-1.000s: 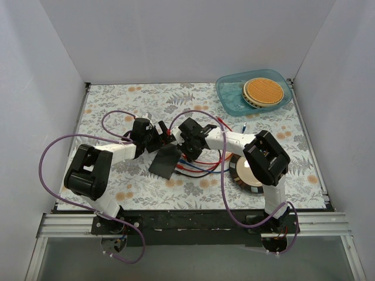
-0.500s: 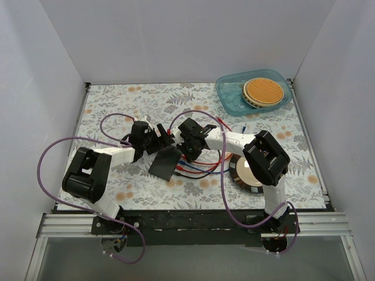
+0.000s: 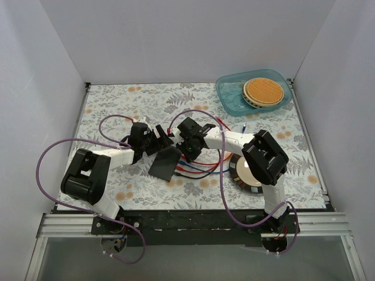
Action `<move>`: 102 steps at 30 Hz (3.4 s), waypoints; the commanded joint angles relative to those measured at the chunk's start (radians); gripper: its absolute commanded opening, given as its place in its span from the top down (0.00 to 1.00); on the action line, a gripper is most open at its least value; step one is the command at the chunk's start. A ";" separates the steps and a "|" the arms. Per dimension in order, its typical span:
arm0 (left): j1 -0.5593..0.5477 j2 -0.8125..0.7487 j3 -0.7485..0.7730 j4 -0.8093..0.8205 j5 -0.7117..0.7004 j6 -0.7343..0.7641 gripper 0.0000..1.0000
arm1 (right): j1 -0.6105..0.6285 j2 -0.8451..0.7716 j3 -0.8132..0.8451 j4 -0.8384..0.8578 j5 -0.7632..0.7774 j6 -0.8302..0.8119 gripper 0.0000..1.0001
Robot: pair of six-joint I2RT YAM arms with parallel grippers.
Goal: Insert the plug into the switch port
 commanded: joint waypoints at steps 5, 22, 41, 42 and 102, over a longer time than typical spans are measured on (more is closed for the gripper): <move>-0.055 -0.060 -0.027 -0.044 0.154 -0.071 0.24 | 0.020 -0.009 0.066 0.281 -0.063 0.057 0.99; -0.137 -0.041 0.011 -0.034 0.161 -0.134 0.26 | 0.034 0.029 0.181 0.280 -0.086 0.044 0.99; -0.251 -0.054 0.001 -0.032 0.121 -0.196 0.30 | 0.037 0.048 0.218 0.321 -0.109 0.068 0.99; -0.251 -0.056 0.001 -0.035 0.116 -0.192 0.30 | 0.037 0.044 0.213 0.321 -0.106 0.068 0.99; -0.053 -0.482 0.209 -0.262 -0.257 0.165 0.02 | 0.008 -0.615 -0.367 0.648 0.286 0.103 0.02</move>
